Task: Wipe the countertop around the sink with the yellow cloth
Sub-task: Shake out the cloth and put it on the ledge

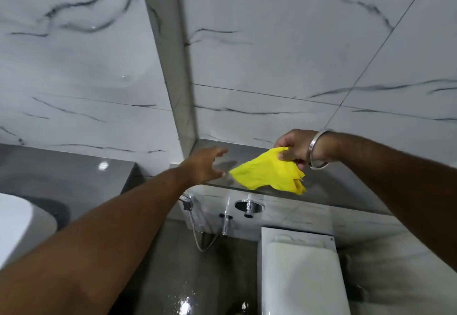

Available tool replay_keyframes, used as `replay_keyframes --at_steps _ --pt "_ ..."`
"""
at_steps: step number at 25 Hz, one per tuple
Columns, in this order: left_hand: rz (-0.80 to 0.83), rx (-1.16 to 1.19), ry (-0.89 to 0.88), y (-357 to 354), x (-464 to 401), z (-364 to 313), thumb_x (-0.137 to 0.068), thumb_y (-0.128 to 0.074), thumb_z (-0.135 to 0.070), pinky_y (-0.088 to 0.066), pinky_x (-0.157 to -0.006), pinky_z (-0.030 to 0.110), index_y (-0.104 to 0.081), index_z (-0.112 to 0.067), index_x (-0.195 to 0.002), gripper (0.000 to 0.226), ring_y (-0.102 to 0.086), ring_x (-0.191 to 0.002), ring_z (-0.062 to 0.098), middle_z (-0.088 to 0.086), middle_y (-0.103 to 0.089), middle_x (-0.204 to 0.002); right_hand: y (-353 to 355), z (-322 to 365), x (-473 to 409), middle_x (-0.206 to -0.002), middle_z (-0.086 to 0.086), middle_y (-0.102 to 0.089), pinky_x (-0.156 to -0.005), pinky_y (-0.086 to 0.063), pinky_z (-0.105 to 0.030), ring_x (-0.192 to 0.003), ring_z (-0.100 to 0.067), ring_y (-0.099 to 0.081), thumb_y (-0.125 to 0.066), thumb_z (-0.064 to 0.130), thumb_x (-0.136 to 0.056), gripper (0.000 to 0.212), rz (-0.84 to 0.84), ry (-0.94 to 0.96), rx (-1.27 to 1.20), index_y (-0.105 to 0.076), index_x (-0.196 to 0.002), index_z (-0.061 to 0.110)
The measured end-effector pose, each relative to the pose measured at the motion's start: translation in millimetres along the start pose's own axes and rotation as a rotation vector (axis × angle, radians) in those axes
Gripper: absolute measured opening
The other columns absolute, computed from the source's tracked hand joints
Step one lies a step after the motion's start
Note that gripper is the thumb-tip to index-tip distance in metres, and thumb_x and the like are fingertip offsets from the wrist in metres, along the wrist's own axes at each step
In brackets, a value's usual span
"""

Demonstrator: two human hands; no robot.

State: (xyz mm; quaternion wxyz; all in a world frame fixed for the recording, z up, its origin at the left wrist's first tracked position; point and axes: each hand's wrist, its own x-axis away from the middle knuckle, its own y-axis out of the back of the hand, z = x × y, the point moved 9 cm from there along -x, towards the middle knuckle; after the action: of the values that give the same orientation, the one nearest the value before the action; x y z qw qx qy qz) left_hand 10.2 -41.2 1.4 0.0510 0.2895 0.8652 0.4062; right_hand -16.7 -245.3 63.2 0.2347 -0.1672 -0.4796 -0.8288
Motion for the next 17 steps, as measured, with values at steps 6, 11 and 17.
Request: replay_keyframes --at_steps 6,11,17 --pt "0.196 0.248 0.084 16 -26 41 -0.082 -0.073 -0.004 -0.051 -0.062 0.028 -0.068 -0.007 -0.089 0.009 -0.060 -0.063 0.007 0.011 -0.064 -0.079 7 -3 -31 -0.071 0.001 -0.059 -0.062 -0.047 -0.029 -0.066 -0.019 -0.056 -0.057 0.011 -0.090 0.007 -0.071 0.008 -0.132 -0.061 -0.087 0.016" --pt "0.157 0.155 0.052 7 -42 58 -0.079 -0.077 -0.010 -0.050 -0.069 0.011 -0.066 -0.011 -0.110 0.032 -0.063 -0.082 0.012 0.008 -0.069 -0.096 -26 -39 -66 -0.078 -0.003 -0.060 -0.070 -0.047 -0.033 -0.073 -0.022 -0.056 -0.057 0.006 -0.089 0.013 -0.128 -0.087 -0.237 -0.059 -0.094 0.018" --pt "0.115 0.047 -0.030 -47 -69 43 -0.079 -0.078 -0.018 -0.041 -0.103 0.034 -0.043 -0.006 -0.139 0.070 -0.049 -0.126 0.026 0.012 -0.053 -0.137 -28 -19 -65 -0.080 -0.003 -0.063 -0.063 -0.053 -0.031 -0.070 -0.019 -0.060 -0.053 0.005 -0.091 0.017 0.037 -0.067 -0.379 -0.059 -0.097 0.020"
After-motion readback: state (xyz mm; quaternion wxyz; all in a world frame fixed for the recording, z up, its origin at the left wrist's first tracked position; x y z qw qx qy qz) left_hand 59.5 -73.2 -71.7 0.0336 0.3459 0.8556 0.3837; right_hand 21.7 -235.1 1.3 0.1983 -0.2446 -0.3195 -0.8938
